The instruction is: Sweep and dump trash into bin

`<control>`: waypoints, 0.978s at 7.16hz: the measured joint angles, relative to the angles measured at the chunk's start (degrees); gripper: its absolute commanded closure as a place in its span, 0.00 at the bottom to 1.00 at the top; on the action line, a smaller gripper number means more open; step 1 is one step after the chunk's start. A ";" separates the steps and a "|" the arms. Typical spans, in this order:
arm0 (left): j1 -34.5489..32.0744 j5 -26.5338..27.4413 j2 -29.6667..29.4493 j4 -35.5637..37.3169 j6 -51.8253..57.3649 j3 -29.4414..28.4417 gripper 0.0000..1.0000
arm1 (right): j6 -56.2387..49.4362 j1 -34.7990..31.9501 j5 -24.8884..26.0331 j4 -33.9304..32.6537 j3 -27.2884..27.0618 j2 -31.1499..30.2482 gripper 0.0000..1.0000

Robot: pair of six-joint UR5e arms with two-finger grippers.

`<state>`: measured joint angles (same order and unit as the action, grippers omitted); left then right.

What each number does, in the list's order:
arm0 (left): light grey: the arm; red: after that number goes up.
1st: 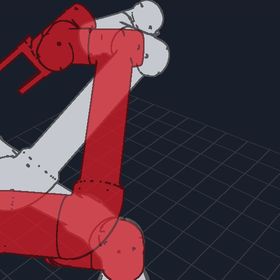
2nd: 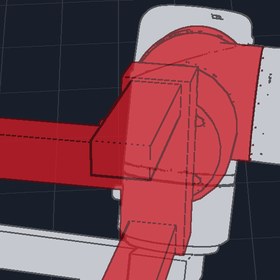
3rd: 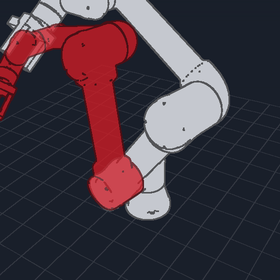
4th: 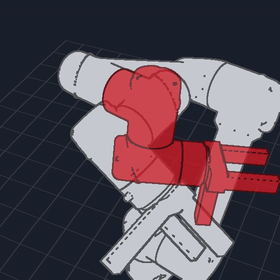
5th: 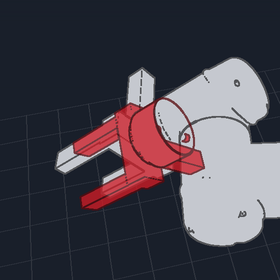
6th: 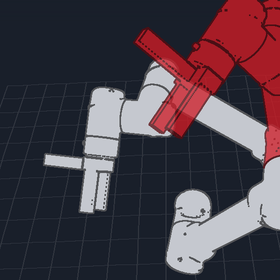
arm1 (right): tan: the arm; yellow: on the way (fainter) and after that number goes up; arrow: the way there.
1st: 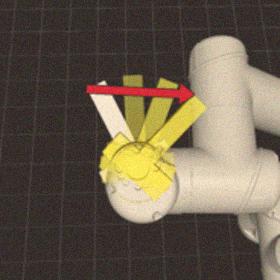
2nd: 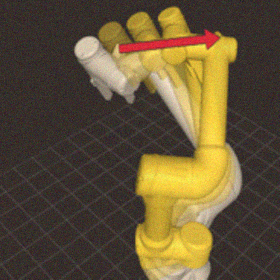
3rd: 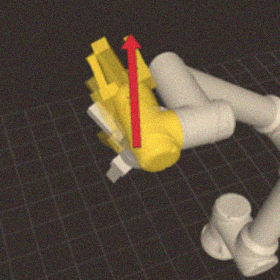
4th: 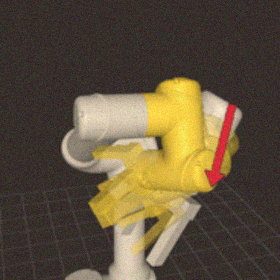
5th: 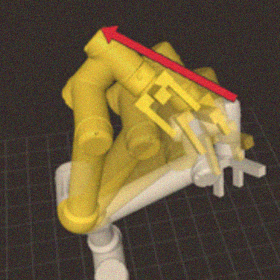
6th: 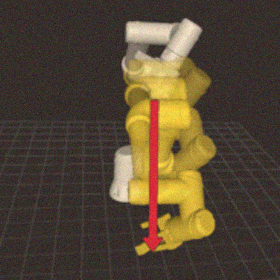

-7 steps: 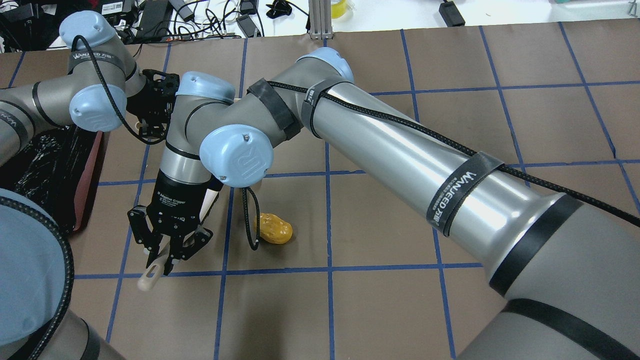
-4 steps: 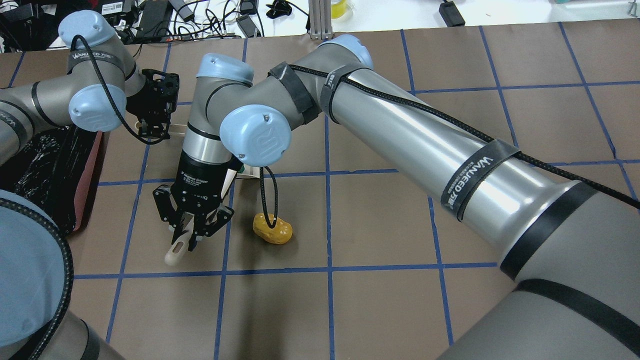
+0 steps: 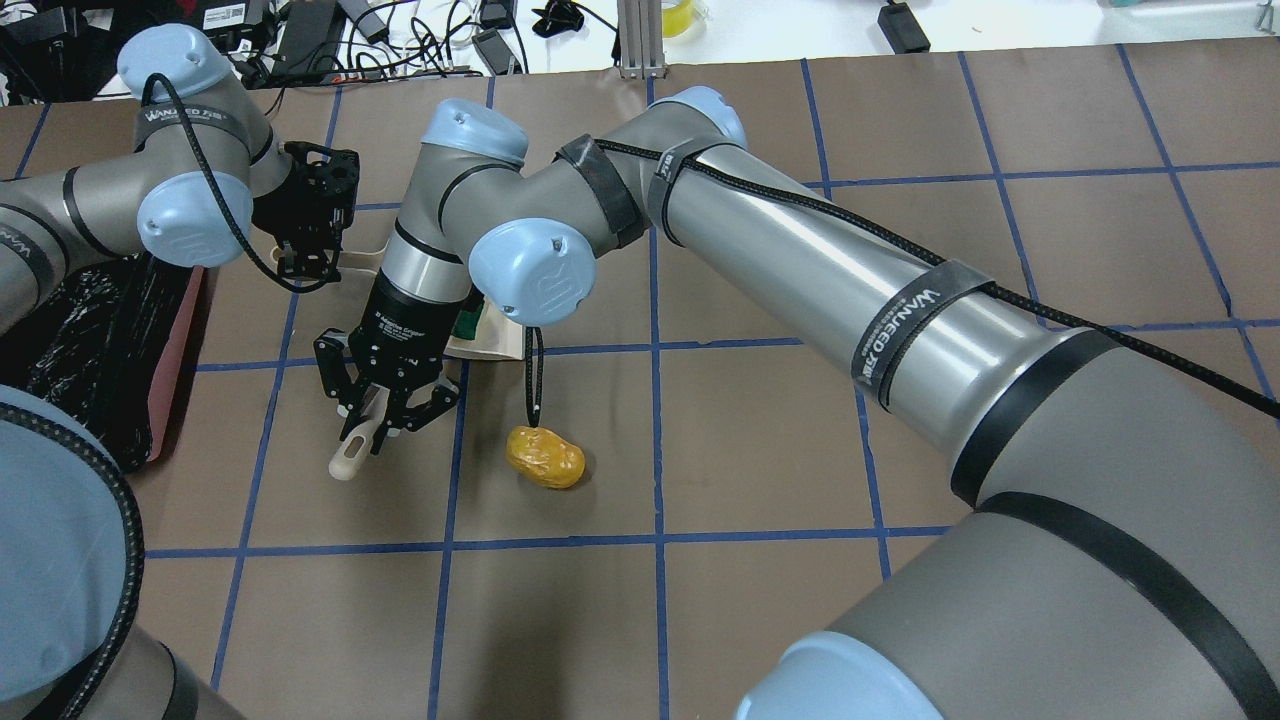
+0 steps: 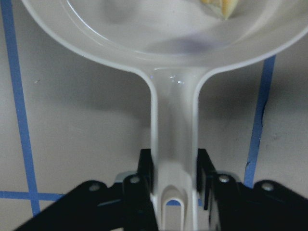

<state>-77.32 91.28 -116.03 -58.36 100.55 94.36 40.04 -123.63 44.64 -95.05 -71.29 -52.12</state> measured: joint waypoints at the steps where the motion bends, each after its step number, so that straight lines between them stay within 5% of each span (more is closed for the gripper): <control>1: 0.02 -0.03 0.01 0.00 0.00 0.02 1.00 | 1.12 -0.15 -1.04 -0.11 -0.18 0.14 1.00; 4: -0.02 -0.03 0.02 0.00 0.00 0.03 1.00 | 5.17 -0.02 -3.55 0.35 0.00 -0.14 1.00; 7: -0.01 -0.04 0.07 0.00 0.00 0.10 1.00 | -1.59 1.32 -3.75 -2.46 0.91 0.18 1.00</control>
<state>-77.33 91.24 -115.96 -58.36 100.55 94.45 38.45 -122.32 40.89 -97.51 -70.37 -51.94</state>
